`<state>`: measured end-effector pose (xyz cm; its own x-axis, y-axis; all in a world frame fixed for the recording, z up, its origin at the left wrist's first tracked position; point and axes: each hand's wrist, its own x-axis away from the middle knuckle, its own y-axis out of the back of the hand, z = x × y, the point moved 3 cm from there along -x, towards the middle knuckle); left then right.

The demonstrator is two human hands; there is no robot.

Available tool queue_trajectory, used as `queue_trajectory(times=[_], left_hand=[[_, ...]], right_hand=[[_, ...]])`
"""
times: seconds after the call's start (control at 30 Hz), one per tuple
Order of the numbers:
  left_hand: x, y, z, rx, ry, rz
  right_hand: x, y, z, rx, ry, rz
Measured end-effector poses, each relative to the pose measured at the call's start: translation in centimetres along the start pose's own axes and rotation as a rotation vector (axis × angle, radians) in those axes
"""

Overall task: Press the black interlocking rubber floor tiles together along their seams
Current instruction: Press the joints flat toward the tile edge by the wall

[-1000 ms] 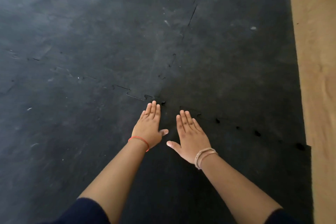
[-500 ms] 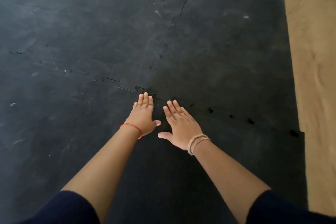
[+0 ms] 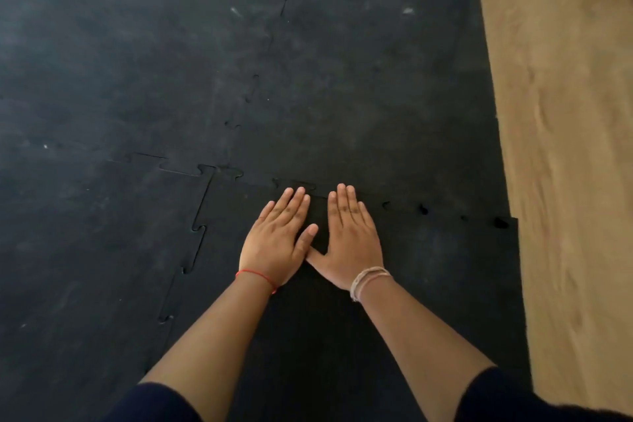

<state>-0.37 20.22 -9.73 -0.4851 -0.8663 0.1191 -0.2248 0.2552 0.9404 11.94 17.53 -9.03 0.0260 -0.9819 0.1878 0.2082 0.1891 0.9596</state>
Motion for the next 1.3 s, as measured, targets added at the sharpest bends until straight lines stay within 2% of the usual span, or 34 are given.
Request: queue_trajectory(times=[0.1,0.13,0.2,0.27,0.33,0.47,0.57,0.7,0.77,0.83,0.9,1.0,1.07,1.17,1.3], left_hand=[[-0.1,0.2,-0.3,0.016,0.023,-0.011],[-0.2,0.2,-0.6,0.042,0.045,-0.016],[-0.2,-0.4,-2.0,0.068,0.056,-0.023],[0.0,-1.4,-4.4,0.014,-0.015,-0.013],[-0.3,-2.3,-6.3,-0.019,-0.078,-0.003],[-1.0,-2.6,-6.9,-0.062,-0.060,-0.005],[-1.2,-2.4,-6.8,-0.049,-0.060,-0.003],[-1.1,-2.4,-6.8,-0.042,-0.056,-0.010],[-1.1,-2.5,-6.8,-0.047,-0.055,-0.026],[-1.2,-2.6,-7.1,-0.034,-0.024,-0.041],[-1.1,-2.9,-8.5,-0.008,0.005,-0.025],[-0.9,-4.3,-11.9,-0.004,-0.085,-0.020],[-1.3,-5.3,-13.7,-0.008,-0.127,-0.021],[-1.6,-5.7,-14.5,-0.031,-0.097,-0.041],[-1.9,-5.7,-14.5,-0.061,-0.094,-0.047]], right_hand=[[0.1,0.3,-1.2,-0.032,0.067,0.029],[0.7,0.4,-2.2,-0.017,0.050,-0.005],[2.4,0.4,-4.7,0.032,-0.099,-0.112],[4.2,0.1,-6.3,0.047,-0.213,-0.127],[4.7,-0.1,-6.4,0.040,-0.208,-0.111],[3.9,0.0,-6.3,0.021,-0.186,-0.083],[3.8,0.7,-6.7,0.031,-0.167,-0.023],[2.8,2.3,-7.5,0.126,-0.079,0.174],[3.1,2.7,-8.3,0.119,-0.055,0.214],[5.3,1.8,-9.1,0.058,-0.075,0.133],[8.8,0.1,-9.8,0.007,-0.130,-0.025],[11.7,-0.8,-11.9,0.005,-0.266,-0.114],[10.6,0.2,-13.6,0.044,-0.211,-0.080],[8.4,1.4,-14.7,0.152,-0.005,-0.034],[7.6,1.9,-14.2,0.133,-0.020,0.064]])
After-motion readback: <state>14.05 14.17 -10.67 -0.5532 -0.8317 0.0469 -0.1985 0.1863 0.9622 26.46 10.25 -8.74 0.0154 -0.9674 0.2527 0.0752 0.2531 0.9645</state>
